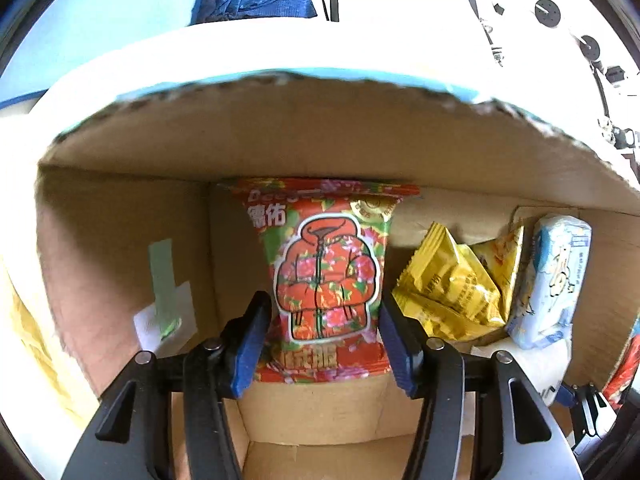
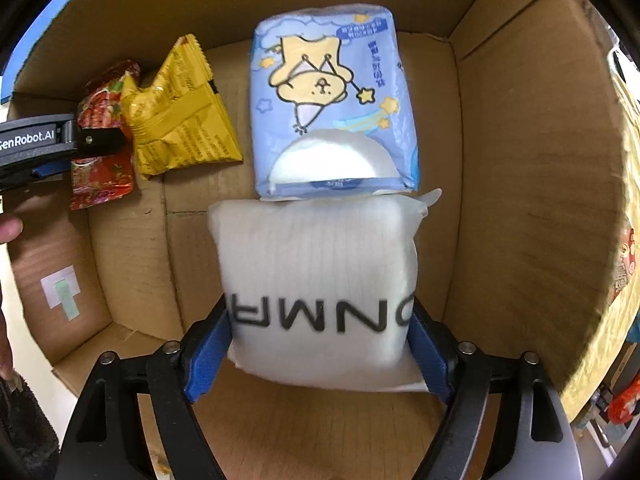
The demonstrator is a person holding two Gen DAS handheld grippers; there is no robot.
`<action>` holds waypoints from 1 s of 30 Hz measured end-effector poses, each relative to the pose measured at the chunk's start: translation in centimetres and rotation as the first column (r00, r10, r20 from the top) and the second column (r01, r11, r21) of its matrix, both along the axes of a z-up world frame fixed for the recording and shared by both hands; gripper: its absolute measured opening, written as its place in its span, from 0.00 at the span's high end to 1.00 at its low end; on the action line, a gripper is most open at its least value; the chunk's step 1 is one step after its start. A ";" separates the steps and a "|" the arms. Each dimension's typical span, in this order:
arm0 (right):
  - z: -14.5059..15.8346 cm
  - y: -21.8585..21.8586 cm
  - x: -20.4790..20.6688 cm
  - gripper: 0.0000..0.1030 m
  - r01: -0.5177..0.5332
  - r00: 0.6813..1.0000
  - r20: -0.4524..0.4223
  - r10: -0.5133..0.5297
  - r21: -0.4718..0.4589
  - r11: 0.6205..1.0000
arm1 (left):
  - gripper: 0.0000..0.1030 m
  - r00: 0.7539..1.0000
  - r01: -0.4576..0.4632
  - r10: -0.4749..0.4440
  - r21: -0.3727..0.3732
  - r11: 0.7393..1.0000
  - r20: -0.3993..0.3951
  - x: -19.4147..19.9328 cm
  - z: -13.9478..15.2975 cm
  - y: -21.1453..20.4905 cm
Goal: Organize soft objects
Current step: 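Carry both bags into the box and open both grippers, then withdraw both tools from the box toward the panda bag and black pack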
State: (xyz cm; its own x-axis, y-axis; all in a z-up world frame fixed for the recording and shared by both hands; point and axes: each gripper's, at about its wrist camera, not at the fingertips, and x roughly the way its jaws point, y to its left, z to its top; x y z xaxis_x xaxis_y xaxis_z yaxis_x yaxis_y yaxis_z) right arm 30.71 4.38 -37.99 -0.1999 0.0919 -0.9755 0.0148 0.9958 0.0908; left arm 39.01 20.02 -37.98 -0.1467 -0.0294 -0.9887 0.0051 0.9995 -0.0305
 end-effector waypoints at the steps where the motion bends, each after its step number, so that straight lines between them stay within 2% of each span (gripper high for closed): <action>1: 0.4 0.1 0.0 0.18 0.000 1.000 0.003 0.000 -0.001 1.000 | 0.50 1.000 -0.006 0.006 -0.005 1.000 -0.003 0.0 0.3 0.0; 4: 1.9 0.3 0.2 0.14 0.004 1.000 0.023 -0.004 -0.001 1.000 | 0.50 1.000 -0.009 0.009 -0.004 1.000 0.006 -1.4 1.5 -0.3; 10: 5.0 0.6 0.4 0.14 0.013 0.998 0.062 -0.014 0.017 1.000 | 0.50 0.999 -0.009 0.010 -0.007 1.000 0.050 -3.4 4.5 0.0; 13: 6.3 0.7 0.0 0.14 0.008 0.997 0.081 -0.010 0.030 1.000 | 0.50 0.995 -0.007 0.009 -0.021 1.000 0.095 -5.1 6.5 0.6; 17: 7.7 1.0 -1.0 0.14 -0.005 0.993 0.115 0.003 0.021 1.000 | 0.50 0.986 -0.001 0.000 0.004 1.000 0.168 -8.0 9.7 1.0; 22: 9.0 0.0 -3.3 0.14 -0.018 0.987 0.160 0.014 0.023 1.000 | 0.49 0.974 -0.013 0.020 -0.035 0.999 0.227 -10.2 11.9 1.0; 23: 9.5 0.0 -3.7 0.14 -0.020 0.985 0.173 0.016 0.021 1.000 | 0.41 0.970 -0.016 0.024 -0.036 0.999 0.242 -10.7 12.4 0.6; 24: 10.2 0.0 -4.1 0.12 -0.024 0.981 0.192 0.021 0.015 1.000 | 0.27 0.964 -0.022 0.031 -0.035 0.999 0.265 -11.5 13.0 0.3; 26: 11.1 -0.1 -4.8 0.00 -0.028 0.975 0.219 0.024 0.015 0.999 | 0.13 0.950 -0.035 0.044 -0.037 0.999 0.308 -12.5 13.9 0.1; 30: 13.1 -0.4 -6.1 0.00 -0.032 0.963 0.268 0.030 0.003 0.999 | 0.12 0.929 -0.049 0.060 -0.039 0.998 0.365 -14.0 15.4 0.3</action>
